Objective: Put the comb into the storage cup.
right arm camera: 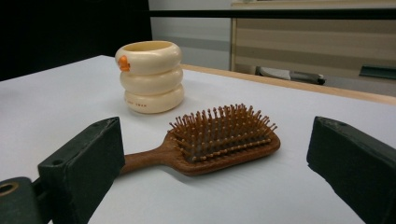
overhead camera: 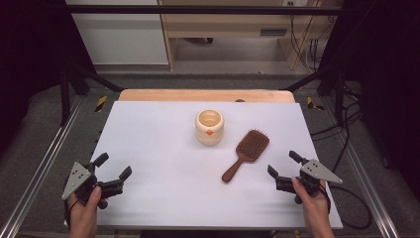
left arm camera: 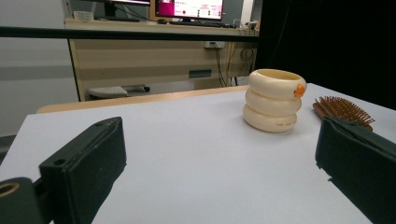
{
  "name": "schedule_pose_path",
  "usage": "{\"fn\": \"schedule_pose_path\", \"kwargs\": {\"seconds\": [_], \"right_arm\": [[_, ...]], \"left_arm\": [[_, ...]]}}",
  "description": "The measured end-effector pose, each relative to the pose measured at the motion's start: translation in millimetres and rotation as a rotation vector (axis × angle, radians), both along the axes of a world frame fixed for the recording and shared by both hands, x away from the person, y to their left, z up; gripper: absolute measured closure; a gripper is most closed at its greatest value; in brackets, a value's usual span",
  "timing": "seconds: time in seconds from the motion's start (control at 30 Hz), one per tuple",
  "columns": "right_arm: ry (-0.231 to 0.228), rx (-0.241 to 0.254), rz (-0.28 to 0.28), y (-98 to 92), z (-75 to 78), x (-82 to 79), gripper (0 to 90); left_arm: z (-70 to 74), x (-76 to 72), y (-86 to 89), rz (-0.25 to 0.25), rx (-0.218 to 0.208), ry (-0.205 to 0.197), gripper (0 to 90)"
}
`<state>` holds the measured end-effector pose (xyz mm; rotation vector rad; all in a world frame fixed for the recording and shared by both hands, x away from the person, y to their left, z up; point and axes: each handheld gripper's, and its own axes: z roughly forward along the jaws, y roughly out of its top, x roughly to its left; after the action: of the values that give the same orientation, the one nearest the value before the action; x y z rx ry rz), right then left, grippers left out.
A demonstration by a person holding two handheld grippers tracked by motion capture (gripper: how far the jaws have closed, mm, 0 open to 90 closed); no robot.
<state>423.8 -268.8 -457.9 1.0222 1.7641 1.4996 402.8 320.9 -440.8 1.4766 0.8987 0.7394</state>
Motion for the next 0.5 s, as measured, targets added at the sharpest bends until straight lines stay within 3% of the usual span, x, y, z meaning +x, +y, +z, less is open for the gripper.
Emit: {"fn": "schedule_pose_path", "kwargs": {"seconds": [0.5], "right_arm": [[0.086,-0.002,-0.081,8.8,-0.6,4.8,6.3]], "left_arm": [[-1.4,0.3,-1.4,0.011,0.013,0.007,1.9]]}}
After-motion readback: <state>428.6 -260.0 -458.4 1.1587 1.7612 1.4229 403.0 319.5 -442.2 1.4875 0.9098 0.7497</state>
